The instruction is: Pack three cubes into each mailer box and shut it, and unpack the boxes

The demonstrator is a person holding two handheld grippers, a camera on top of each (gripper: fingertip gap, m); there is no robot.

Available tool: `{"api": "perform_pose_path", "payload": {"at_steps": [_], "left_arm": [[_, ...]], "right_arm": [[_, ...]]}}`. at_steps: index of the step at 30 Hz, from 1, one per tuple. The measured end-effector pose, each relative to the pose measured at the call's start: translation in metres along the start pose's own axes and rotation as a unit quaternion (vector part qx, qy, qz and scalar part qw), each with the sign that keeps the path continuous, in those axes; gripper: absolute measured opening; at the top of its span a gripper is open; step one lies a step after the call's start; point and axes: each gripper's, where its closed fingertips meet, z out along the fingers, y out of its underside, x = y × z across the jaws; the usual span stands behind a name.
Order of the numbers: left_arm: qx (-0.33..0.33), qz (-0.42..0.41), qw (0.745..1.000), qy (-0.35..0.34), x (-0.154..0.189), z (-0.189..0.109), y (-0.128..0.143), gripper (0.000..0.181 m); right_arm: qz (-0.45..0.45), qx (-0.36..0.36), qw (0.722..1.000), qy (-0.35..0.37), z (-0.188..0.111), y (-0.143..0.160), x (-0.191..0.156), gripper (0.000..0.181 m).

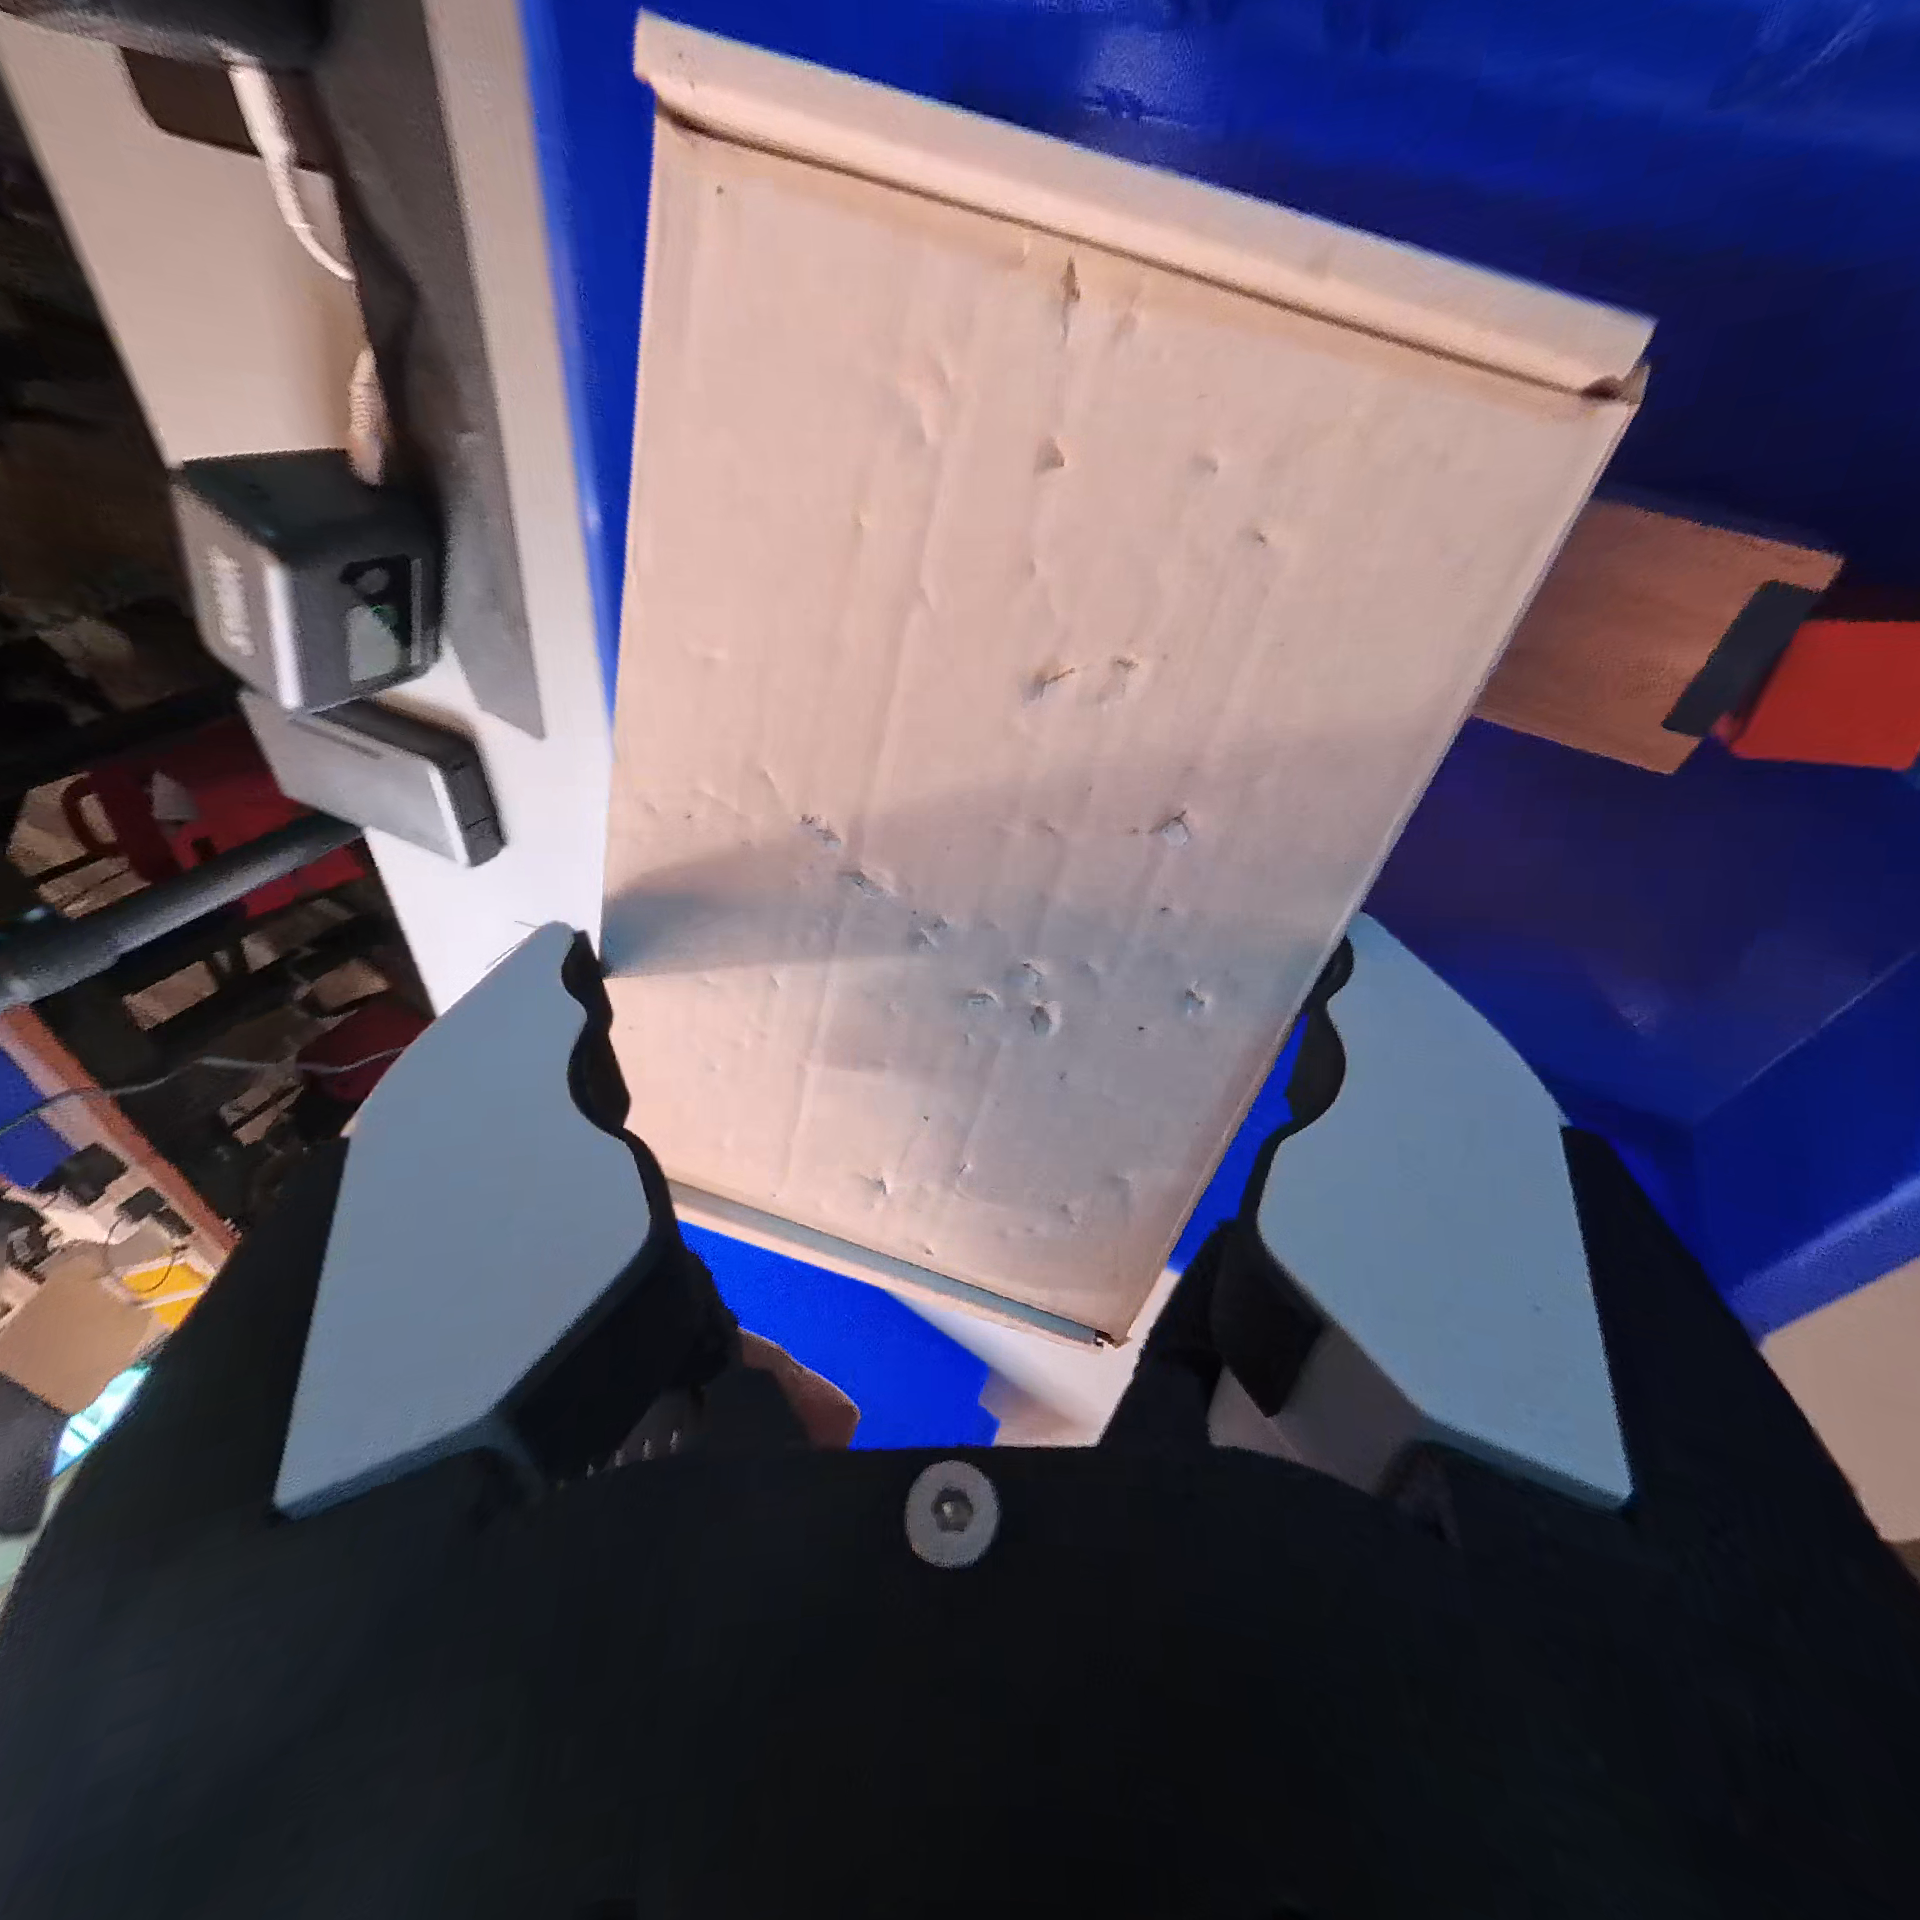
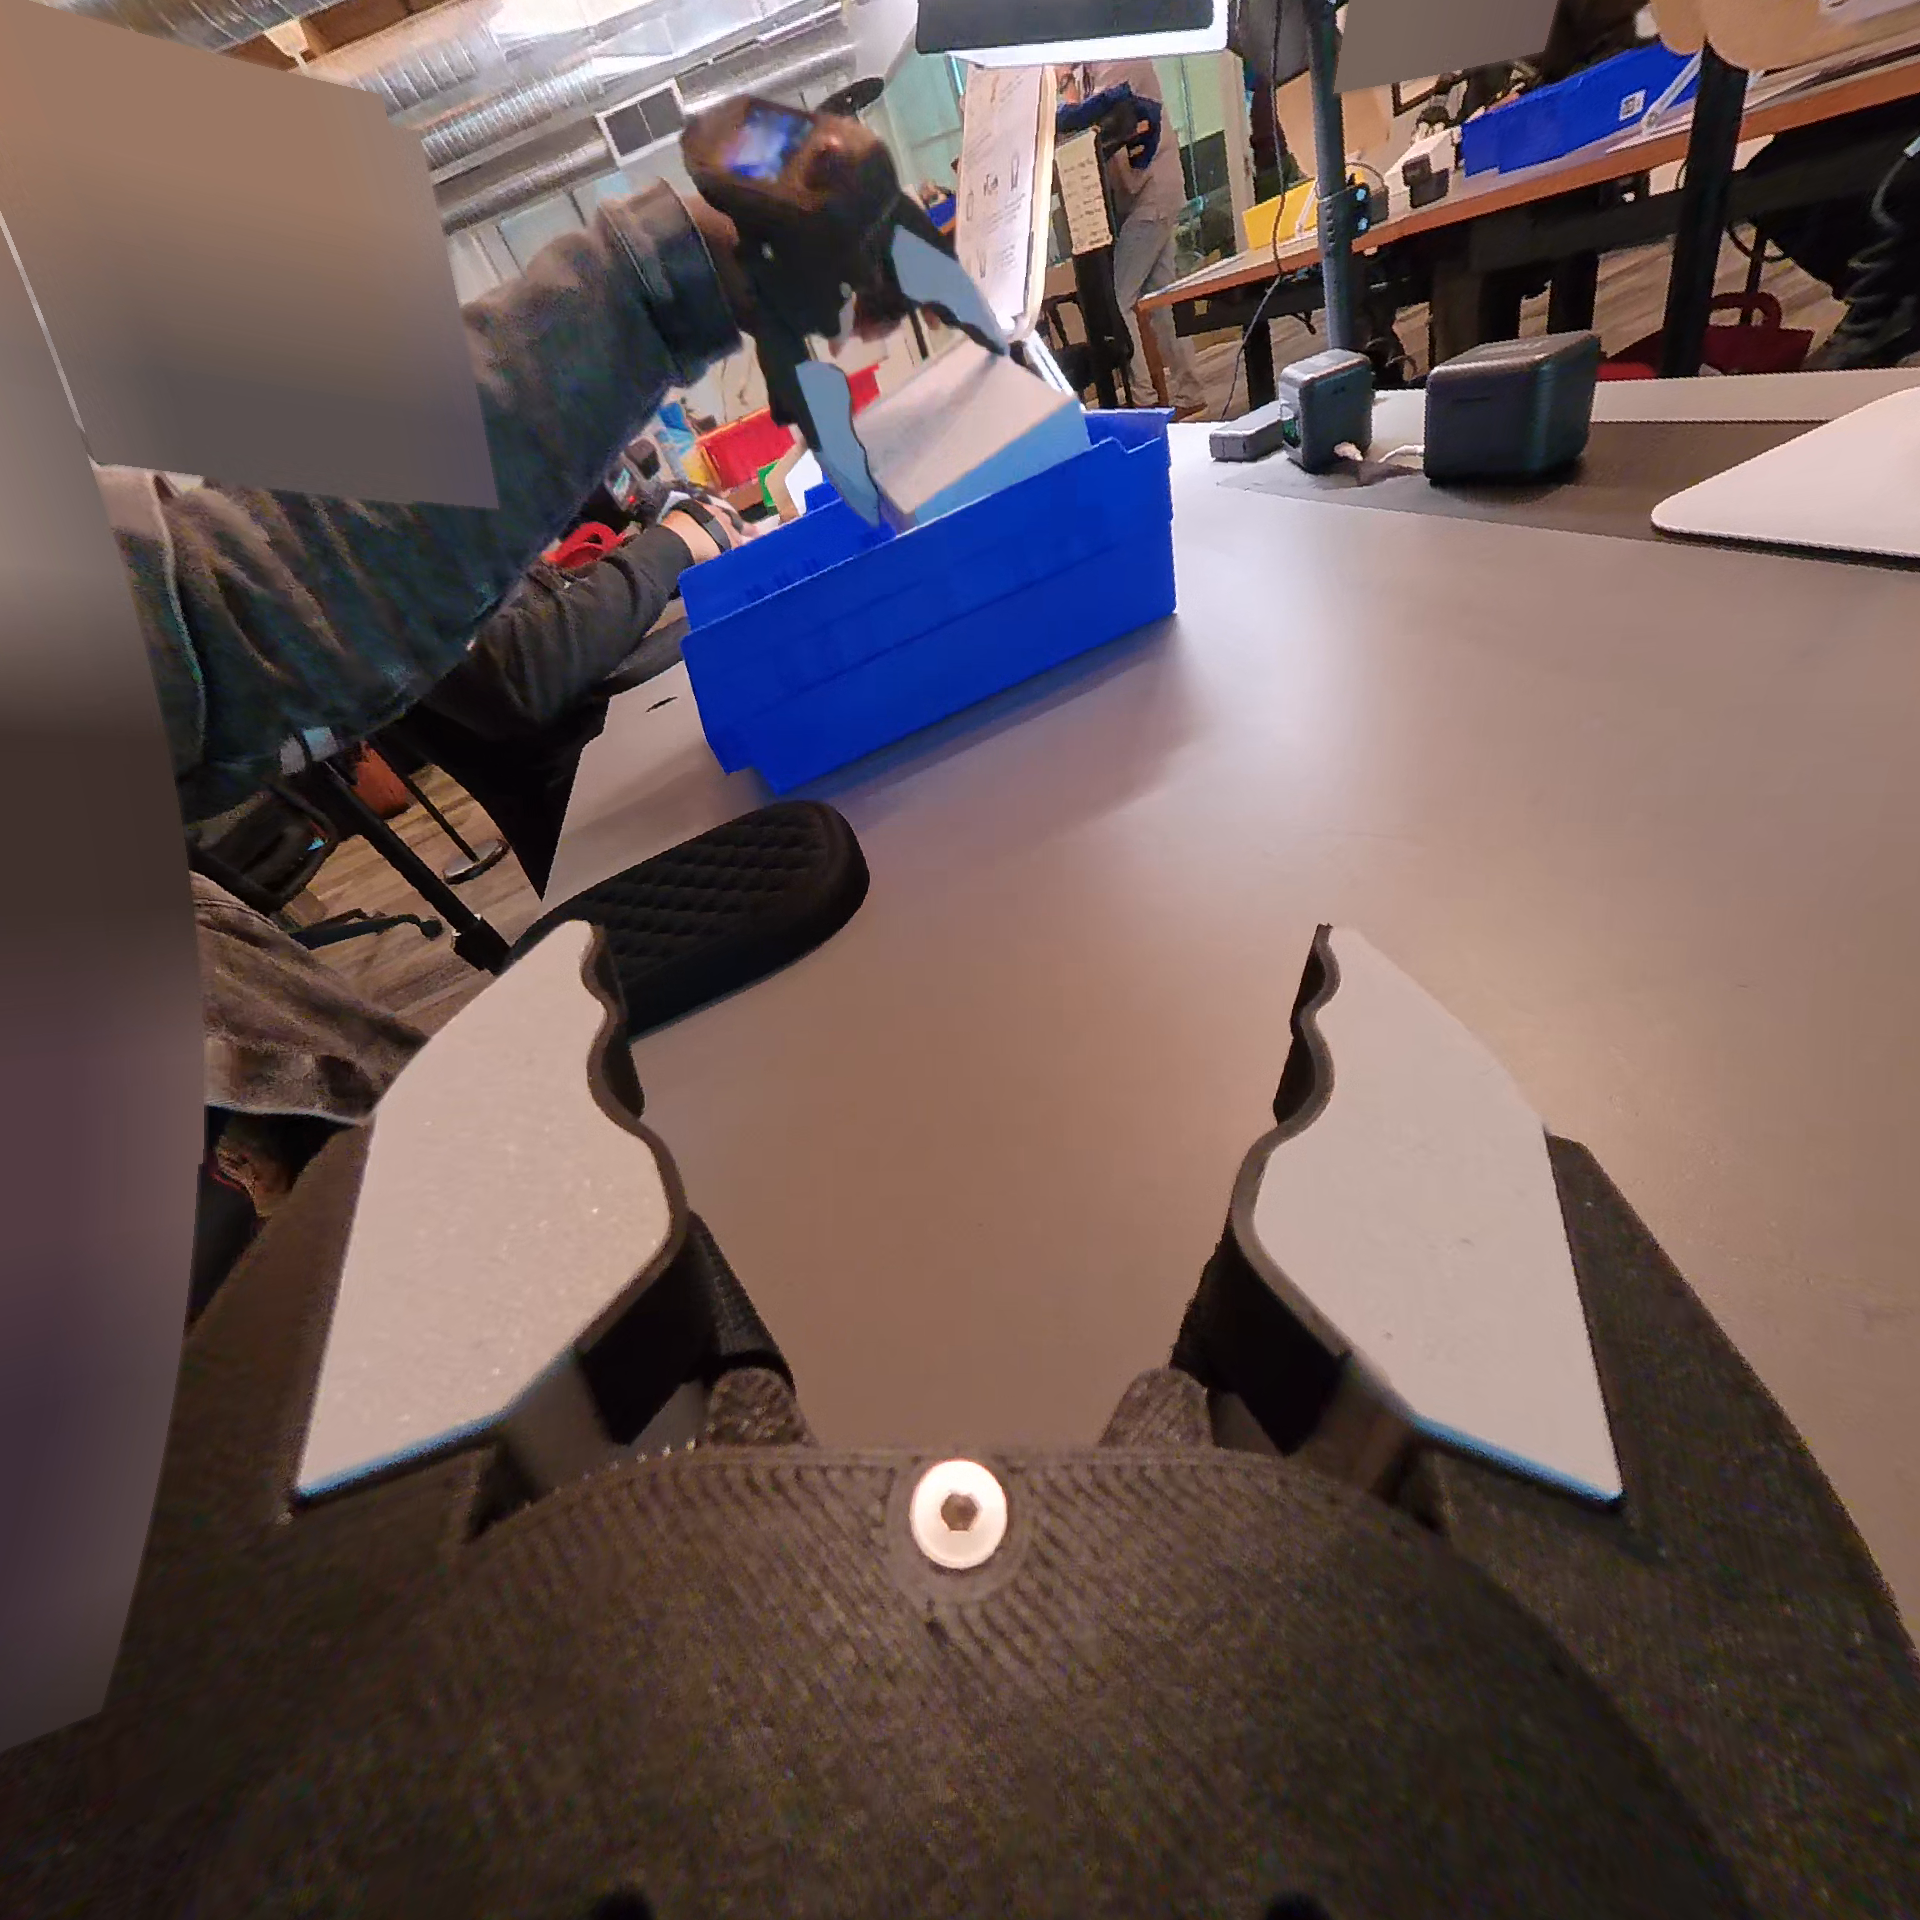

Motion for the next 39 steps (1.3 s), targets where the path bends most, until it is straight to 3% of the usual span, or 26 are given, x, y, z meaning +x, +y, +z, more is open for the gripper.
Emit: {"api": "perform_pose_path", "payload": {"at_steps": [4, 9, 13, 18, 19, 20, 21, 23, 25, 26, 27, 29, 31, 34, 37, 39], "left_arm": [[0.022, -0.013, 0.999, -0.034, -0.013, -0.040, -0.015, 0.125], [0.030, -0.047, 0.995, -0.082, -0.027, -0.083, -0.059, 0.123], [0.053, -0.065, 0.995, -0.054, -0.003, -0.092, -0.125, 0.122], [0.120, -0.042, 0.992, 0.008, 0.060, -0.080, -0.237, 0.118], [0.143, -0.029, 0.989, 0.017, 0.075, -0.079, -0.260, 0.104], [0.191, -0.052, 0.979, -0.043, 0.067, -0.080, -0.289, 0.089], [0.207, -0.051, 0.976, -0.047, 0.073, -0.074, -0.308, 0.074], [0.186, -0.025, 0.980, 0.061, 0.122, -0.045, -0.335, 0.044], [0.171, 0.014, 0.984, 0.046, 0.135, -0.020, -0.350, 0.054], [0.185, 0.026, 0.982, 0.008, 0.124, -0.013, -0.359, 0.070], [0.212, 0.013, 0.977, -0.024, 0.108, -0.011, -0.372, 0.099], [0.247, -0.053, 0.967, 0.030, 0.093, -0.014, -0.389, 0.118], [0.282, -0.082, 0.954, 0.065, 0.082, -0.024, -0.405, 0.121], [0.247, -0.157, 0.956, 0.000, 0.036, -0.014, -0.411, 0.138], [0.210, -0.245, 0.946, 0.033, 0.015, 0.008, -0.420, 0.145], [0.160, -0.253, 0.953, 0.050, 0.012, 0.025, -0.417, 0.145]], "right_arm": [[0.000, -0.002, 1.000, 0.000, 0.000, 0.000, 0.000, 0.121], [-0.005, -0.002, 1.000, 0.001, 0.000, 0.000, -0.001, 0.121], [-0.013, -0.001, 1.000, 0.004, 0.000, 0.000, -0.001, 0.121], [-0.024, 0.016, 0.999, 0.023, -0.003, -0.006, 0.003, 0.124], [-0.027, 0.021, 0.999, 0.028, -0.004, -0.007, 0.004, 0.125], [-0.031, 0.026, 0.999, 0.035, -0.005, -0.009, 0.006, 0.125], [-0.036, 0.031, 0.998, 0.043, -0.006, -0.011, 0.008, 0.127], [-0.052, 0.039, 0.995, 0.070, -0.009, -0.015, 0.015, 0.130], [-0.079, 0.050, 0.991, 0.096, -0.017, -0.021, 0.021, 0.126], [-0.093, 0.076, 0.988, 0.098, -0.021, -0.028, 0.021, 0.124], [-0.102, 0.105, 0.985, 0.093, -0.023, -0.036, 0.017, 0.124], [-0.115, 0.132, 0.980, 0.089, -0.028, -0.046, 0.013, 0.127], [-0.125, 0.129, 0.980, 0.086, -0.031, -0.046, 0.010, 0.127], [-0.123, 0.120, 0.981, 0.087, -0.027, -0.042, 0.012, 0.125], [-0.123, 0.095, 0.985, 0.080, -0.021, -0.033, 0.010, 0.125], [-0.144, 0.079, 0.982, 0.090, -0.019, -0.028, 0.010, 0.124]]}}
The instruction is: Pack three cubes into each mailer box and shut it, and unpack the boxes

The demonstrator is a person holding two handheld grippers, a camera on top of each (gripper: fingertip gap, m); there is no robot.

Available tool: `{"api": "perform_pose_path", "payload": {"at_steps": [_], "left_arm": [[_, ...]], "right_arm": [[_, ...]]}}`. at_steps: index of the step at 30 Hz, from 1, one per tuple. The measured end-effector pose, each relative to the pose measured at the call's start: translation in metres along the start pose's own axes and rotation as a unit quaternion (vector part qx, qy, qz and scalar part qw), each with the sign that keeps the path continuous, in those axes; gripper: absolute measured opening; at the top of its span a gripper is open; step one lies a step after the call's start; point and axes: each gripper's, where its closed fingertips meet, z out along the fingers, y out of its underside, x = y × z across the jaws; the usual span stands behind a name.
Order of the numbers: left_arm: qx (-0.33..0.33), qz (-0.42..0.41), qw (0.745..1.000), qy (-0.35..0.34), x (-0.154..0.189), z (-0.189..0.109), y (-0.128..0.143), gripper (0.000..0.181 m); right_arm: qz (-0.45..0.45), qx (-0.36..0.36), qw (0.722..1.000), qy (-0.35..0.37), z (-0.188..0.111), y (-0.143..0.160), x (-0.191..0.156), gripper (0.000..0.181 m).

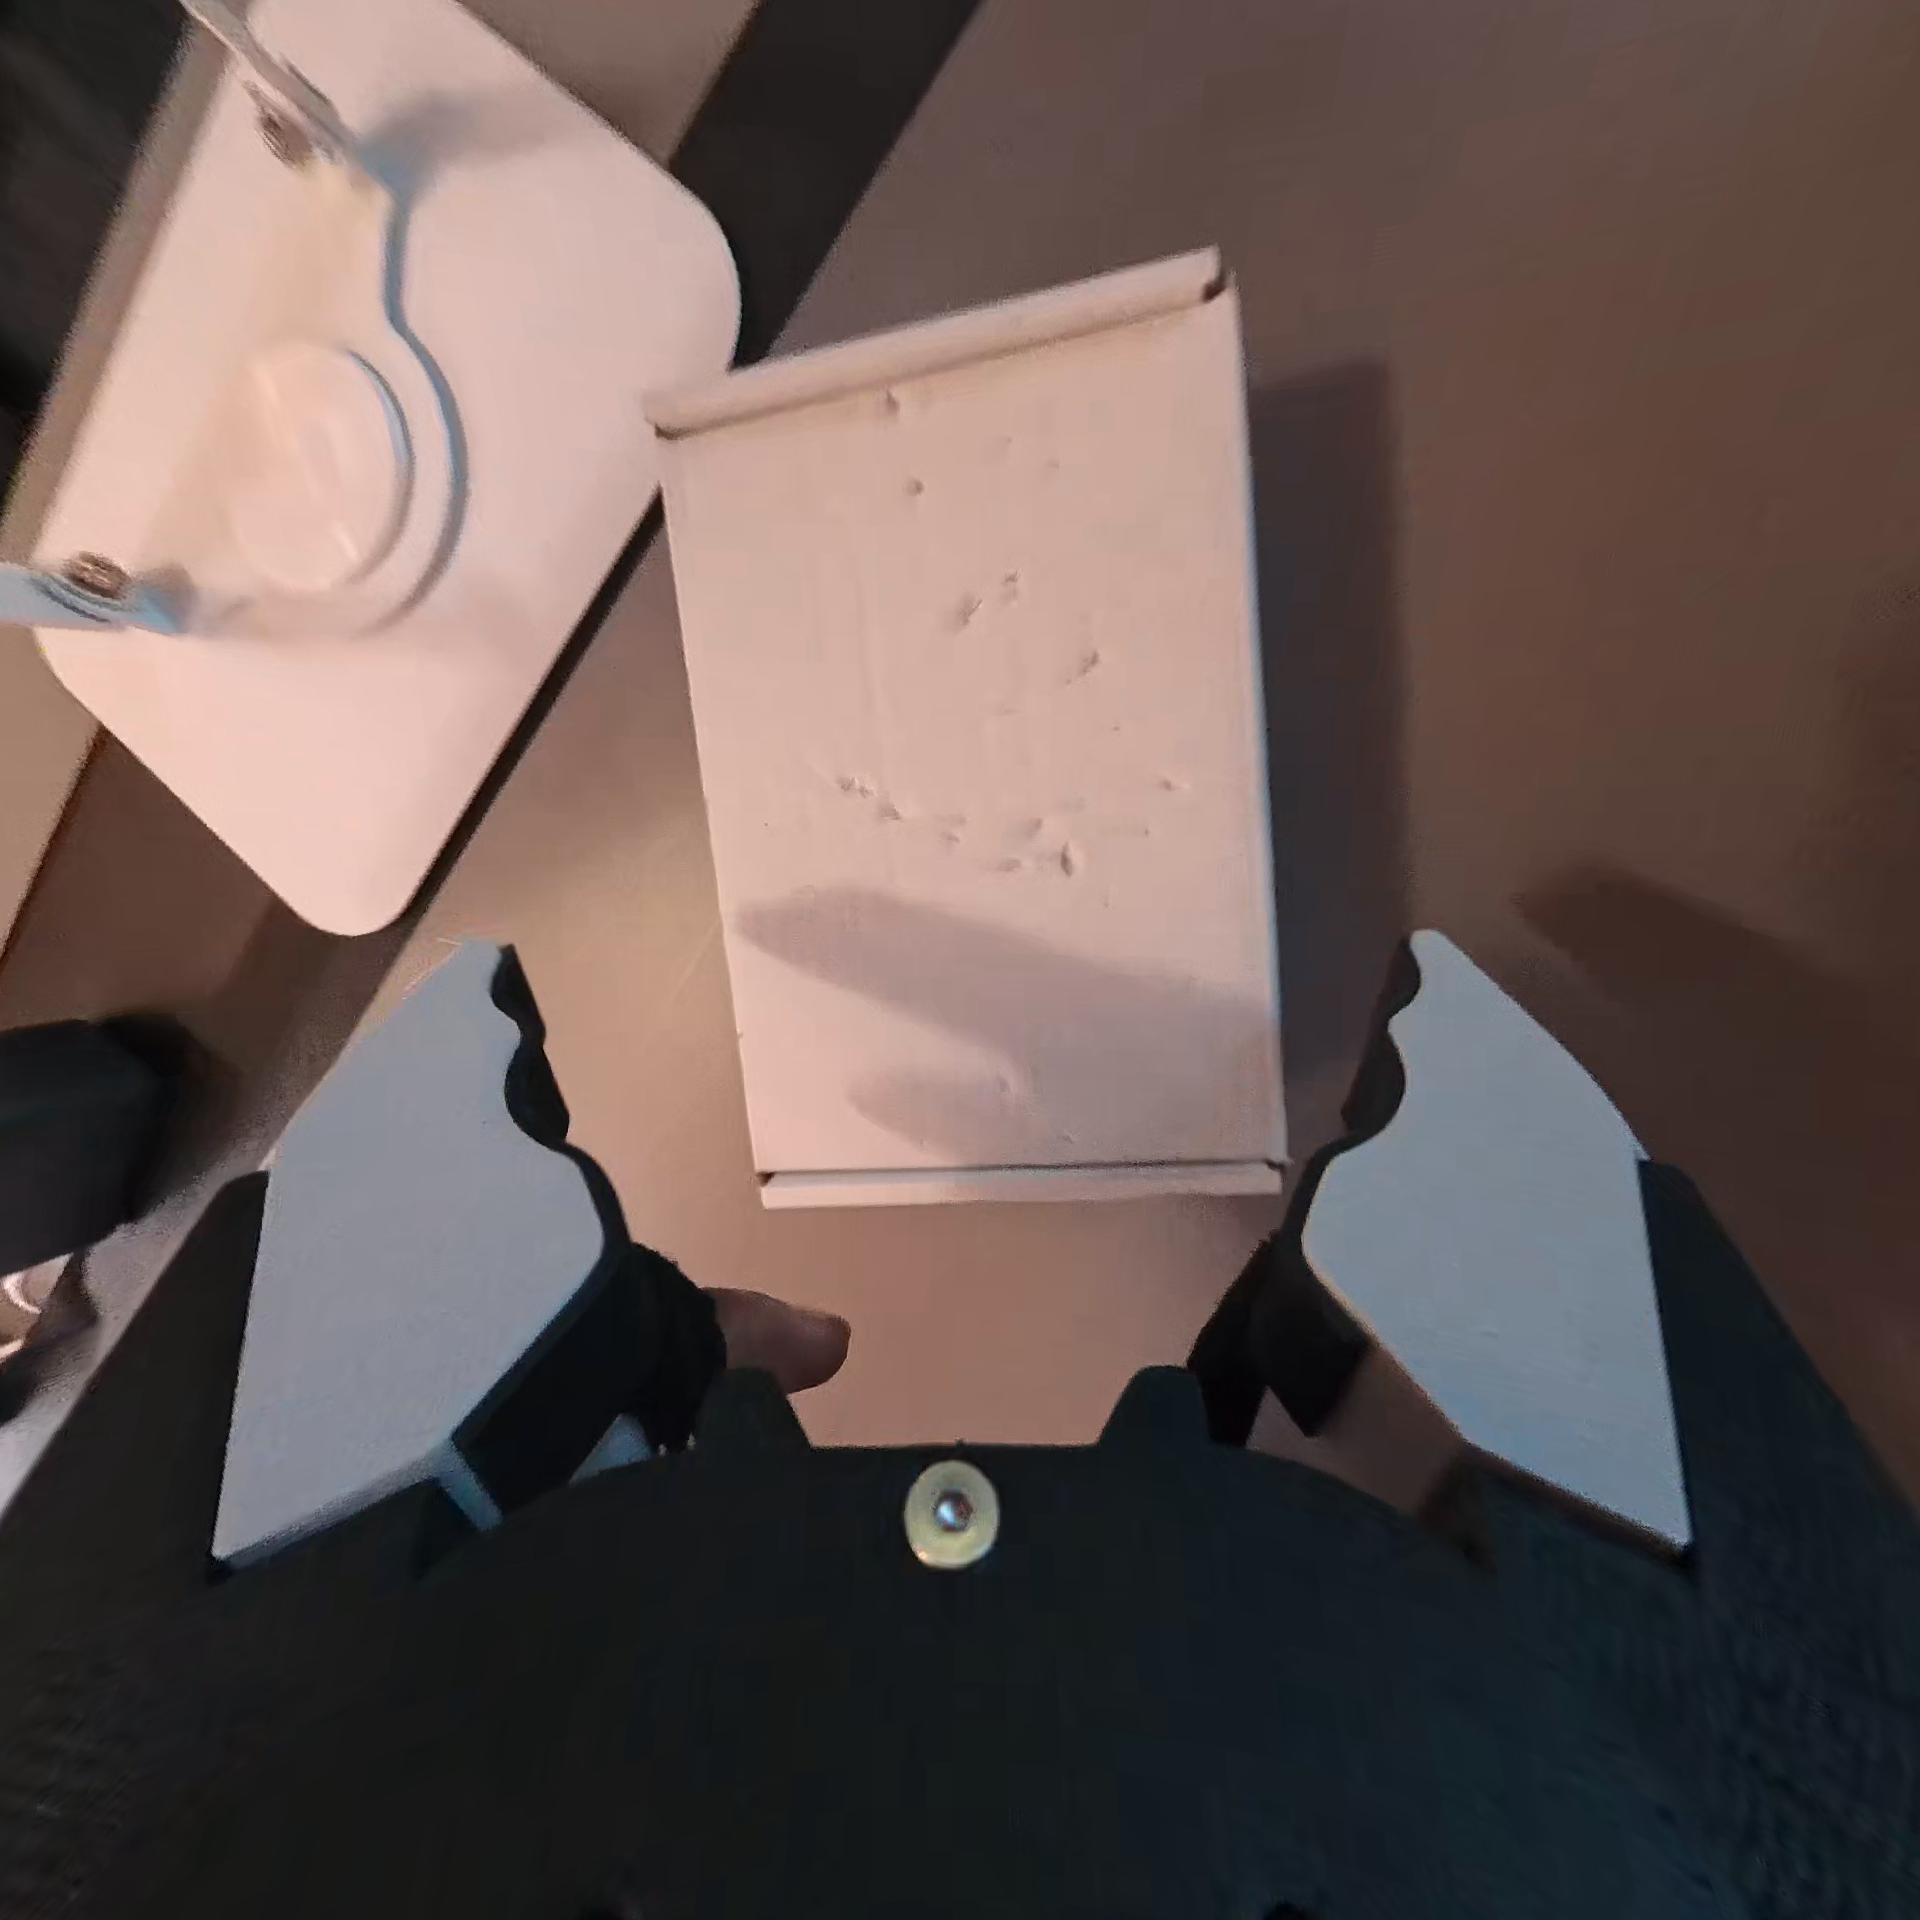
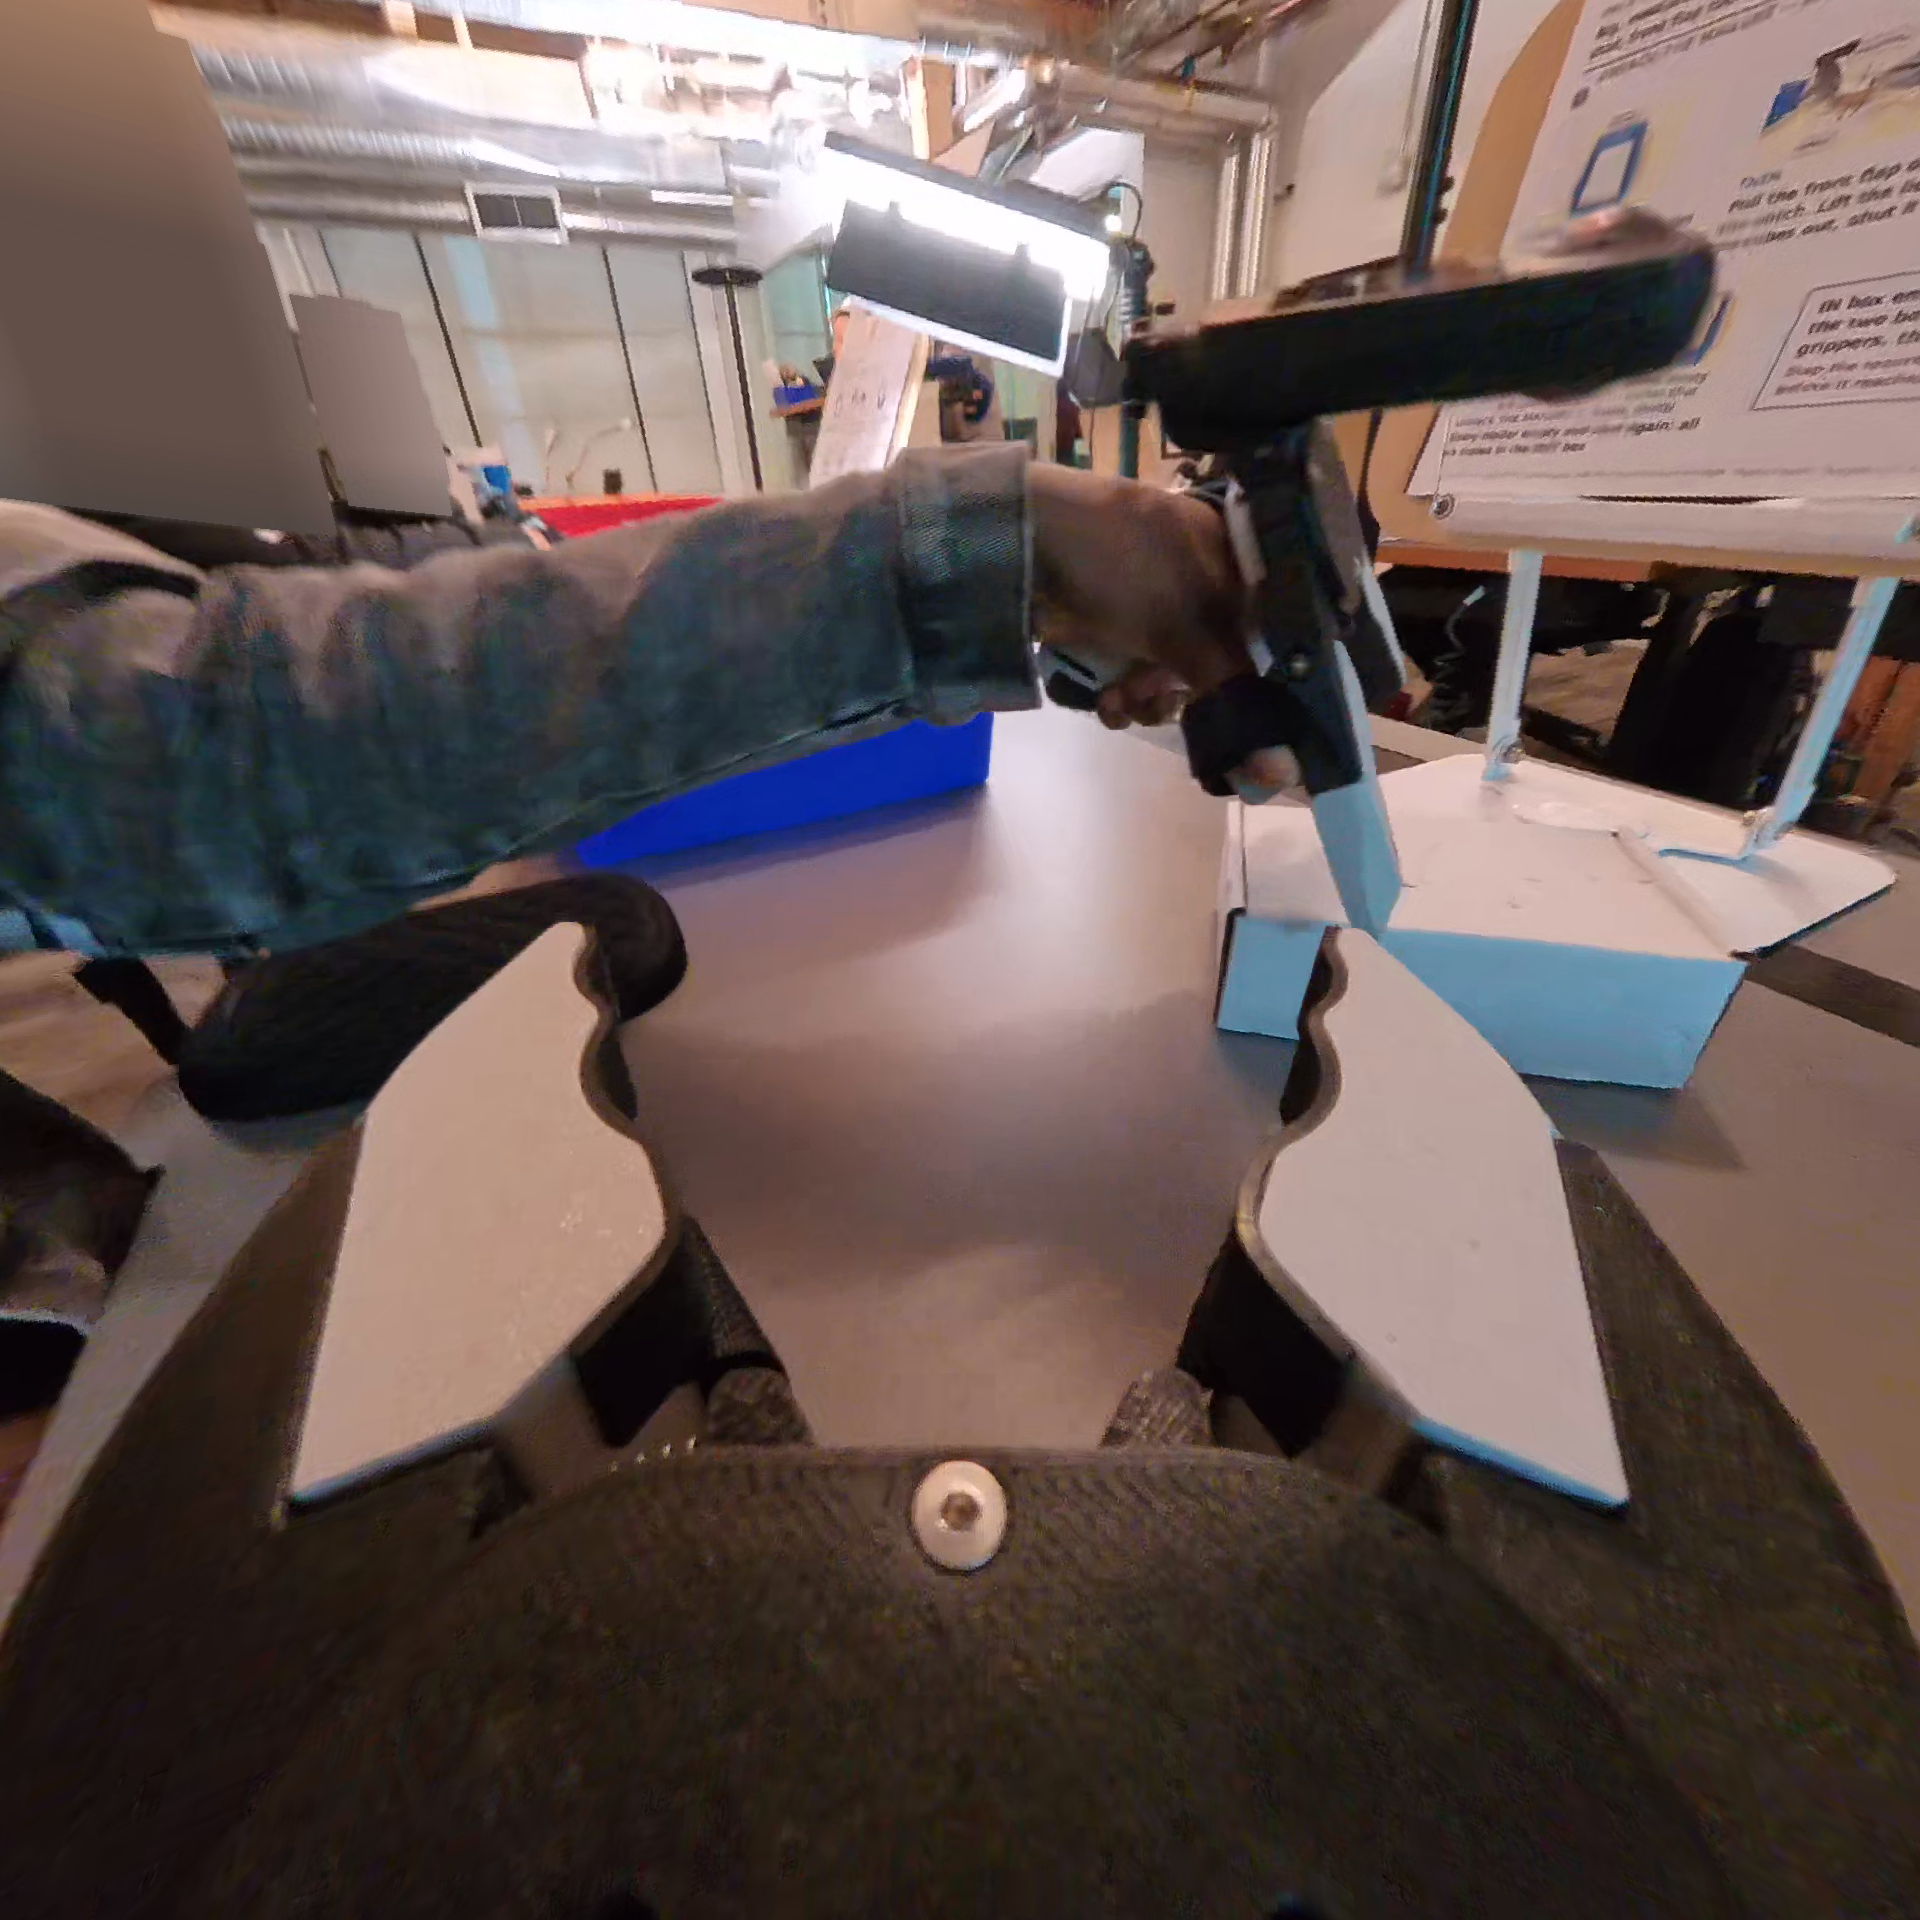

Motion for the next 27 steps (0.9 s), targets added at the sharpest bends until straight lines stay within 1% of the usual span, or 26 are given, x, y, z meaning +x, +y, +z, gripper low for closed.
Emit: {"api": "perform_pose_path", "payload": {"at_steps": [3, 6, 11, 14, 15, 16, 17, 20, 22, 24, 27], "left_arm": [[-0.046, -0.016, 0.998, 0.037, 0.003, 0.013, 0.004, 0.145], [-0.064, -0.026, 0.996, 0.056, 0.004, 0.019, 0.001, 0.145], [-0.108, -0.018, 0.993, 0.055, 0.003, 0.033, 0.004, 0.145], [-0.138, 0.002, 0.989, 0.047, 0.004, 0.042, 0.010, 0.144], [-0.145, 0.004, 0.988, 0.056, 0.007, 0.044, 0.012, 0.143], [-0.143, 0.001, 0.987, 0.074, 0.011, 0.044, 0.013, 0.135], [-0.140, 0.005, 0.987, 0.078, 0.011, 0.044, 0.012, 0.135], [-0.150, 0.036, 0.985, 0.082, 0.011, 0.039, 0.021, 0.134], [-0.141, 0.051, 0.985, 0.084, 0.011, 0.031, 0.025, 0.133], [-0.126, 0.075, 0.984, 0.098, 0.015, 0.018, 0.031, 0.133], [-0.101, 0.122, 0.982, 0.102, 0.023, -0.005, 0.043, 0.132]], "right_arm": [[-0.043, -0.007, 0.999, 0.009, 0.001, 0.003, -0.001, 0.122], [-0.065, -0.011, 0.998, 0.008, 0.002, 0.004, -0.003, 0.121], [-0.074, -0.006, 0.997, 0.011, 0.001, 0.002, -0.002, 0.120], [-0.077, -0.009, 0.997, 0.011, 0.001, 0.003, -0.003, 0.120], [-0.079, -0.009, 0.997, 0.010, 0.001, 0.004, -0.003, 0.120], [-0.080, -0.010, 0.997, 0.009, 0.001, 0.004, -0.004, 0.120], [-0.080, -0.011, 0.997, 0.009, 0.001, 0.004, -0.004, 0.120], [-0.080, -0.012, 0.997, 0.009, 0.001, 0.005, -0.003, 0.120], [-0.080, -0.013, 0.997, 0.009, 0.001, 0.006, -0.003, 0.120], [-0.079, -0.014, 0.997, 0.009, 0.001, 0.006, -0.003, 0.120], [-0.080, -0.016, 0.997, 0.009, 0.002, 0.007, -0.003, 0.120]]}}
